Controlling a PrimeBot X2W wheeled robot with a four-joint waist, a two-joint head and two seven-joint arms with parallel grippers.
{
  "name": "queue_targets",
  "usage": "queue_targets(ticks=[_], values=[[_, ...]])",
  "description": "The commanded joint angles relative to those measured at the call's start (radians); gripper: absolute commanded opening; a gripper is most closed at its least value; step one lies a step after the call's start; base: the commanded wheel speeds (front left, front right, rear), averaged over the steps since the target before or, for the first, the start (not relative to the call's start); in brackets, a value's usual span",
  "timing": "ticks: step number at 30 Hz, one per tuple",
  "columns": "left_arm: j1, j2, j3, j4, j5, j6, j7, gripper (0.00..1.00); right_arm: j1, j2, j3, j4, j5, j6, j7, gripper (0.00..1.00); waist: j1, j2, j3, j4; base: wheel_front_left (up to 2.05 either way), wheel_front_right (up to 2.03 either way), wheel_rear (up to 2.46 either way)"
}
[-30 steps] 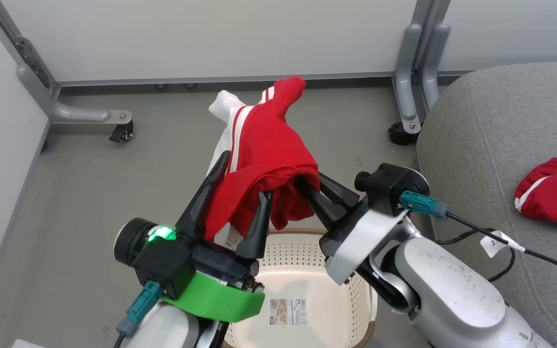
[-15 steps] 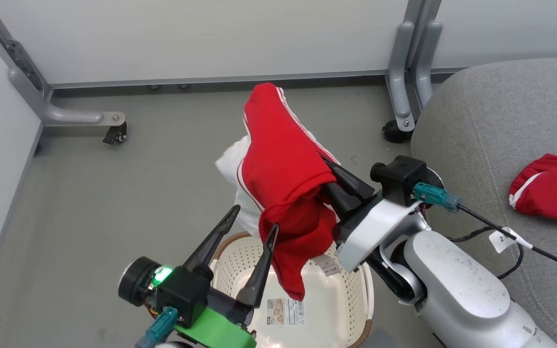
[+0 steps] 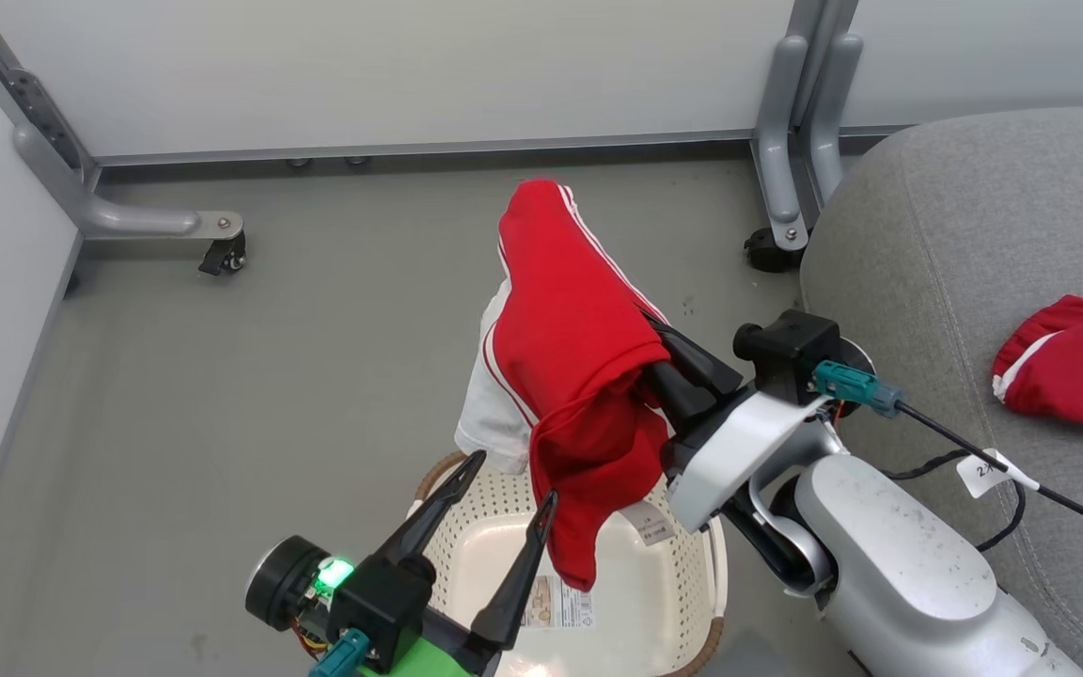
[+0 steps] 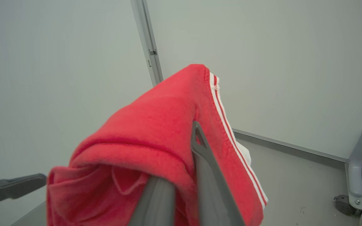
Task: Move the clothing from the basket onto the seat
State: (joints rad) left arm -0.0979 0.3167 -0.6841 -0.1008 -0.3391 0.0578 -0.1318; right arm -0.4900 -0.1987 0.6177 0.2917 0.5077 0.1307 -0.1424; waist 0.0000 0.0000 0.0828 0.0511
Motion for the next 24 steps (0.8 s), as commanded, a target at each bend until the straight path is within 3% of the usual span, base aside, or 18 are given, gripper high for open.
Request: queue_targets(ticks=[1,11,24], values=[[0.009,0.005,0.0,-0.005,0.012,0.006,0.002,1.0,0.012,-0.002,-0.005,0.003,0.004,0.0,-0.004,0.0,0.0,0.0,0.003,-0.001,0.0,0.0,0.0],[-0.027,0.012,0.002,-0.006,0.017,0.009,0.0,1.0,0.001,-0.005,-0.03,0.009,0.003,0.0,-0.003,0.0,0.0,0.0,0.038,-0.062,0.0,0.0,0.0],[-0.098,0.029,-0.004,0.009,0.036,-0.007,0.02,1.0,0.002,-0.017,-0.118,0.015,0.0,0.0,-0.036,0.0,0.0,0.0,0.116,-0.289,0.0,0.0,0.0]])
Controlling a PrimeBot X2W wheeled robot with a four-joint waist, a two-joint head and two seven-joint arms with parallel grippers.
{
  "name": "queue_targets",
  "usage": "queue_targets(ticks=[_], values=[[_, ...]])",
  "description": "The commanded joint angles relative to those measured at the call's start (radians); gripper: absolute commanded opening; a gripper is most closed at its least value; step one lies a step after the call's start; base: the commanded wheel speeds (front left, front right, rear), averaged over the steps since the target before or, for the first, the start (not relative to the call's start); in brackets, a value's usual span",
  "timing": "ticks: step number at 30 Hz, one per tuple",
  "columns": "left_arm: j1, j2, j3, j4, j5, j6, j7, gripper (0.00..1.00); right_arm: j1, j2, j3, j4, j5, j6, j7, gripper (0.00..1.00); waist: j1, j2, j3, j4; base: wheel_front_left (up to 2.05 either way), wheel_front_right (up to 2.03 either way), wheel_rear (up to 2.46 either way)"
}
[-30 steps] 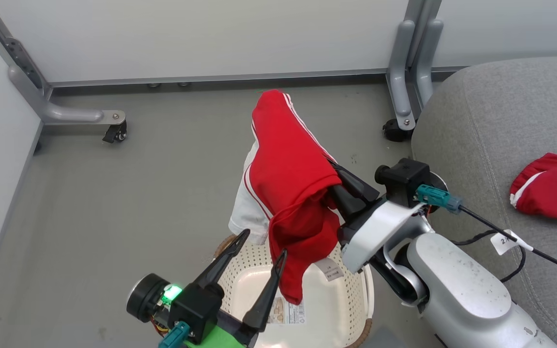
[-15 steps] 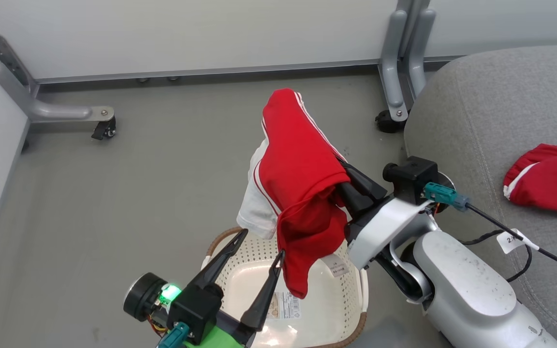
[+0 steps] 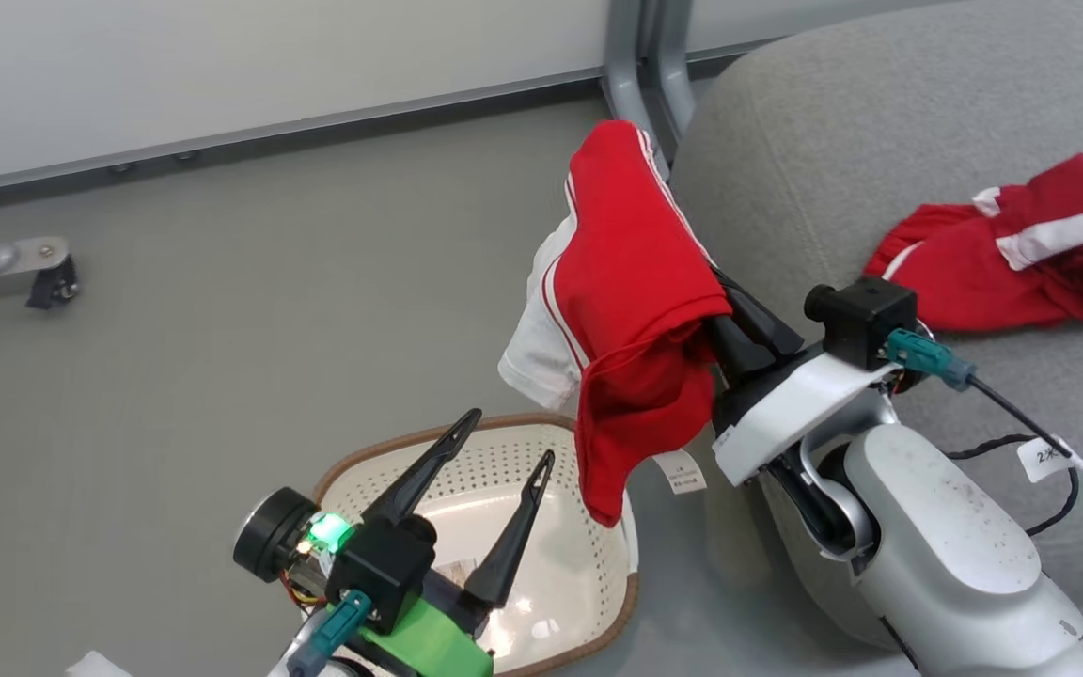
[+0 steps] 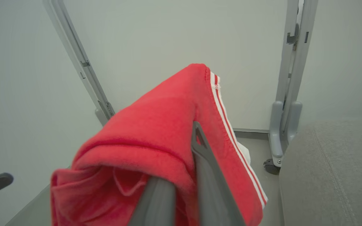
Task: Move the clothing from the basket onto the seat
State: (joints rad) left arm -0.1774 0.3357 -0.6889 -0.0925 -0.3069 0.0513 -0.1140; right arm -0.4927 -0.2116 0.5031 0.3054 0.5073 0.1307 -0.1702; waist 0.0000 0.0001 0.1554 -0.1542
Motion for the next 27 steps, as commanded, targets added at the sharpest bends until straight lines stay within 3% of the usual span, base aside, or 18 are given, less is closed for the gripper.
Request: queue_targets(ticks=[1,17,27], values=[[-0.026,0.011,-0.002,0.004,0.006,-0.005,0.003,1.0,0.008,-0.008,-0.015,0.003,-0.008,0.0,-0.013,0.0,0.0,-0.0001,0.051,-0.102,0.0,0.0,0.0],[-0.092,0.034,-0.023,0.004,0.022,-0.033,0.05,1.0,0.05,0.026,-0.106,0.022,-0.005,0.0,-0.057,0.0,0.0,-0.0001,0.138,-0.32,0.0,0.0,0.0],[-0.124,0.04,-0.038,-0.017,0.033,-0.042,0.075,1.0,0.003,0.014,-0.164,0.045,-0.017,0.0,-0.075,0.0,0.0,-0.0001,0.178,-0.347,0.0,0.0,0.0]])
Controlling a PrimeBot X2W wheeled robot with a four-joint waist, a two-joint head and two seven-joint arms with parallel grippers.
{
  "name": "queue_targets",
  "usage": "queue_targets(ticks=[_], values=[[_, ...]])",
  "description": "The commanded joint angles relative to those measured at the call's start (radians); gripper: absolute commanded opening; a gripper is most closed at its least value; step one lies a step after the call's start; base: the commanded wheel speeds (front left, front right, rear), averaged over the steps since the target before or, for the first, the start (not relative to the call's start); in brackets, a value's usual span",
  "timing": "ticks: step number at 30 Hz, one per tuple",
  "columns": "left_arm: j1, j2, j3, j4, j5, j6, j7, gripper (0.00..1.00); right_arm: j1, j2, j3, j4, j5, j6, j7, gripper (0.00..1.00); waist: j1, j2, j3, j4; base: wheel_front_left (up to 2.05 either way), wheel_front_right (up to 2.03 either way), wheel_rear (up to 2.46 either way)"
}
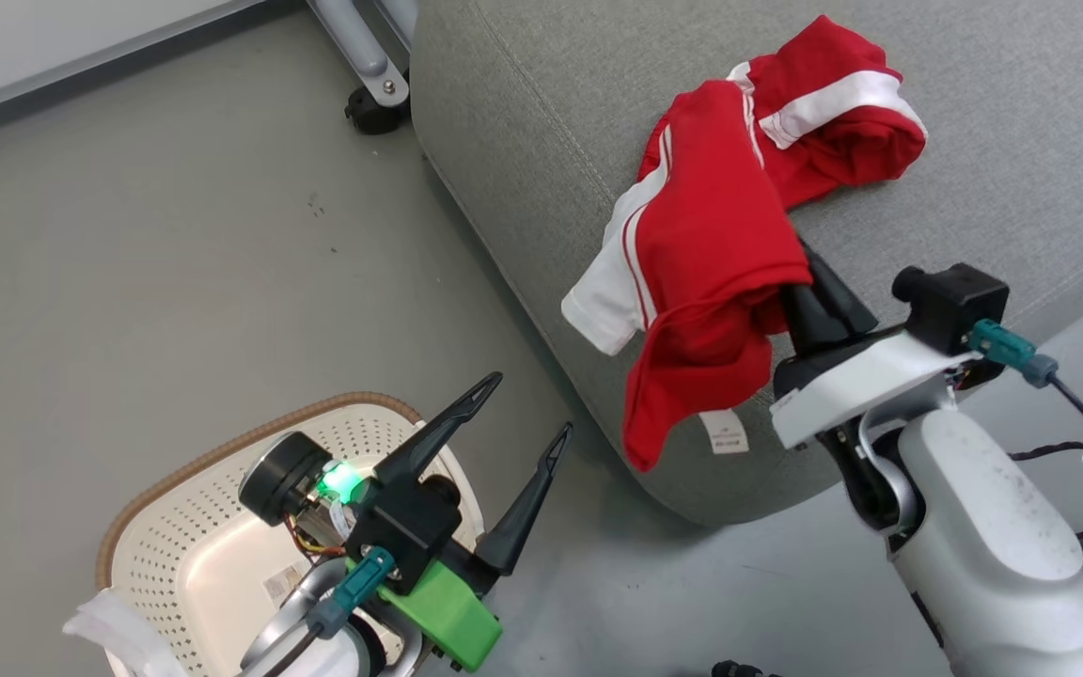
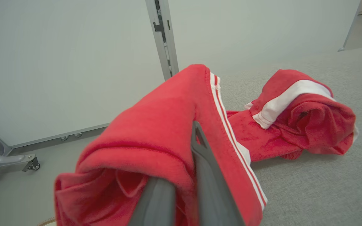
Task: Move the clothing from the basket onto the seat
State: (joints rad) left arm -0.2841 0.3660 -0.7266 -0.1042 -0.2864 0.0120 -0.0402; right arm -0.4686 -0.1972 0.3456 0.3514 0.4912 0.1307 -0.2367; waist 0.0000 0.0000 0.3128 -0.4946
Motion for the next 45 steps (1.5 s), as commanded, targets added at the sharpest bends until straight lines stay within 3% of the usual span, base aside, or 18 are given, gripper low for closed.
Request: queue_targets(ticks=[1,9,21,25,30,31,33,34,40,45], values=[[-0.024,0.01,-0.001,-0.007,0.014,-0.004,0.003,1.0,-0.029,-0.003,-0.016,0.005,-0.001,0.0,-0.009,0.0,0.0,0.0,0.027,-0.003,0.0,0.0,0.0],[-0.105,-0.015,-0.021,-0.008,0.034,-0.029,0.006,1.0,-0.166,-0.062,-0.164,0.079,0.008,0.0,-0.014,0.0,0.0,0.0,0.117,0.082,0.0,0.0,0.0],[-0.236,-0.038,-0.042,0.0,0.086,-0.064,-0.01,1.0,-0.448,-0.24,-0.361,0.215,0.004,0.0,-0.001,0.0,0.0,0.0,0.284,0.225,0.0,0.0,0.0],[-0.265,-0.046,-0.051,0.008,0.093,-0.07,-0.022,1.0,-0.502,-0.263,-0.382,0.295,0.007,0.0,0.006,0.0,0.0,0.0,0.325,0.264,0.0,0.0,0.0],[-0.283,-0.056,-0.059,0.024,0.095,-0.072,-0.035,1.0,-0.505,-0.244,-0.379,0.404,0.013,0.0,-0.001,0.0,0.0,0.0,0.345,0.293,0.0,0.0,0.0],[-0.285,-0.057,-0.06,0.027,0.095,-0.07,-0.04,1.0,-0.497,-0.238,-0.378,0.43,0.015,0.0,-0.003,0.07,0.0,0.0,0.346,0.296,0.0,0.0,0.0],[-0.289,-0.057,-0.059,0.033,0.096,-0.065,-0.046,1.0,-0.481,-0.226,-0.377,0.465,0.023,0.0,-0.01,0.82,0.0,0.0,0.345,0.301,0.0,0.0,0.0],[-0.289,-0.058,-0.059,0.035,0.094,-0.064,-0.049,1.0,-0.472,-0.22,-0.374,0.476,0.029,0.0,-0.013,1.0,0.0,0.0,0.342,0.303,0.0,0.0,0.0],[-0.271,-0.056,-0.05,0.056,0.075,-0.053,-0.072,1.0,-0.394,-0.198,-0.369,0.498,0.032,0.0,-0.029,1.0,0.0,0.0,0.301,0.296,0.0,0.0,0.0],[-0.243,-0.05,-0.039,0.066,0.055,-0.047,-0.1,1.0,-0.297,-0.175,-0.407,0.4,-0.002,0.0,-0.028,1.0,0.0,0.0,0.249,0.284,0.0,0.0,0.0]])
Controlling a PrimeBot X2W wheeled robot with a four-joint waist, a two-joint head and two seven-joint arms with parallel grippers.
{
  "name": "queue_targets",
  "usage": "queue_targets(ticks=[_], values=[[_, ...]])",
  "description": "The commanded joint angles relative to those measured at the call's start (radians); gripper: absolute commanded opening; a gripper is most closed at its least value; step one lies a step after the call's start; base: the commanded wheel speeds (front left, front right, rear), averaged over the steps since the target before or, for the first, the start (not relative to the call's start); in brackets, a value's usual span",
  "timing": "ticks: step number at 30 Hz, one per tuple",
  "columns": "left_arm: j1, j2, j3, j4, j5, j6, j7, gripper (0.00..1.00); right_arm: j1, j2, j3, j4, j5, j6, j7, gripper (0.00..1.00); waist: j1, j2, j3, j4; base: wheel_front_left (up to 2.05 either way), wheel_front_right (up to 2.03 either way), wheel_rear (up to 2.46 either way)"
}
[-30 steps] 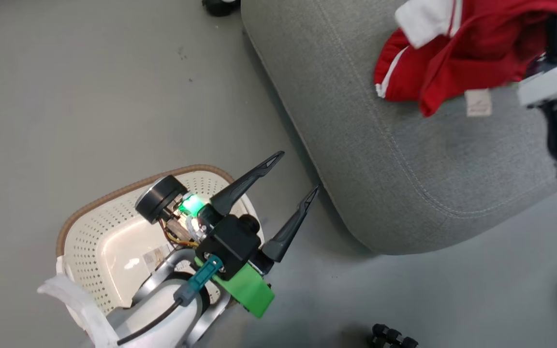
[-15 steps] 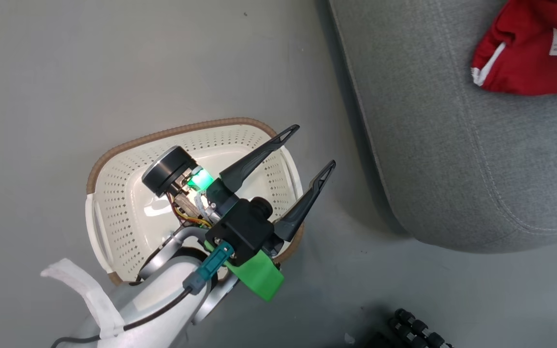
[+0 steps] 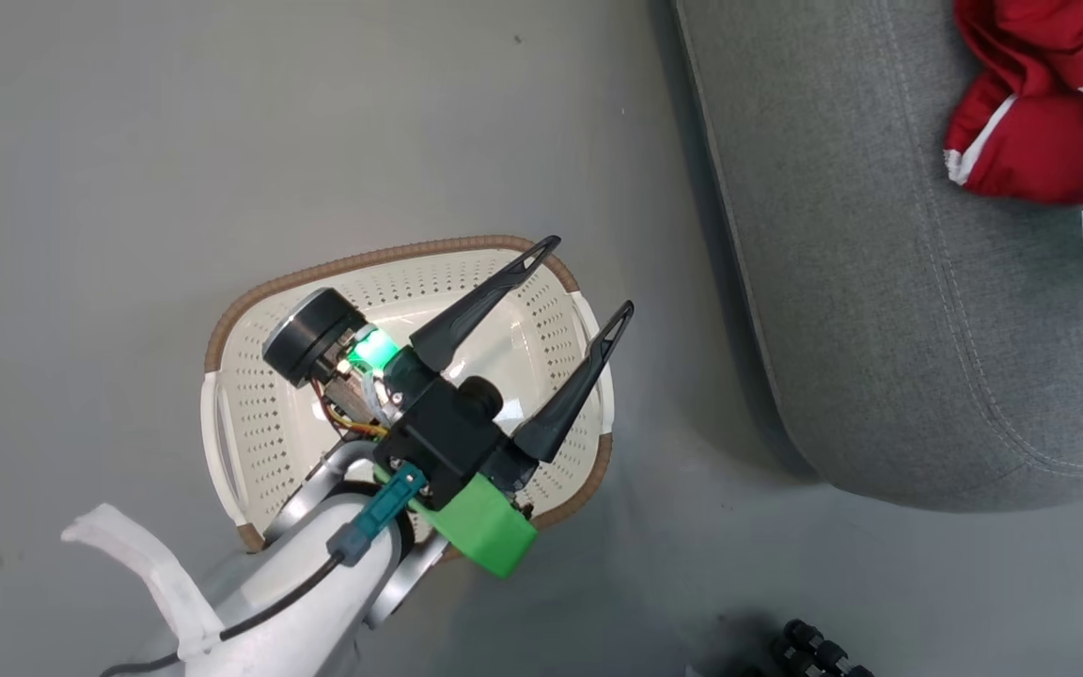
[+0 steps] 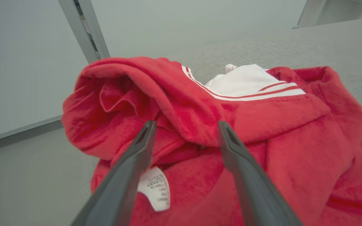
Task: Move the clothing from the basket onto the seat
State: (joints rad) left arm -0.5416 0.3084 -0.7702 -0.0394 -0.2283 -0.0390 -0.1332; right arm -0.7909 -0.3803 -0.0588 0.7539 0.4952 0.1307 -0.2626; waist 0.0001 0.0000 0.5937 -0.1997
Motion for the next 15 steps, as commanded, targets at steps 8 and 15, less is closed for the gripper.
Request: queue_targets(ticks=[8,15], values=[[0.085,-0.001,0.038,0.032,-0.052,0.048,-0.073,1.0,0.25,0.096,-0.045,-0.253,-0.112,0.0,-0.003,1.0,-0.0001,0.0,-0.154,0.001,0.0,0.0,0.0],[0.164,-0.008,0.089,0.062,-0.101,0.093,-0.116,1.0,0.431,0.173,0.008,-0.457,-0.189,0.0,-0.003,1.0,-0.0001,0.0,-0.251,0.04,0.0,0.0,0.0]])
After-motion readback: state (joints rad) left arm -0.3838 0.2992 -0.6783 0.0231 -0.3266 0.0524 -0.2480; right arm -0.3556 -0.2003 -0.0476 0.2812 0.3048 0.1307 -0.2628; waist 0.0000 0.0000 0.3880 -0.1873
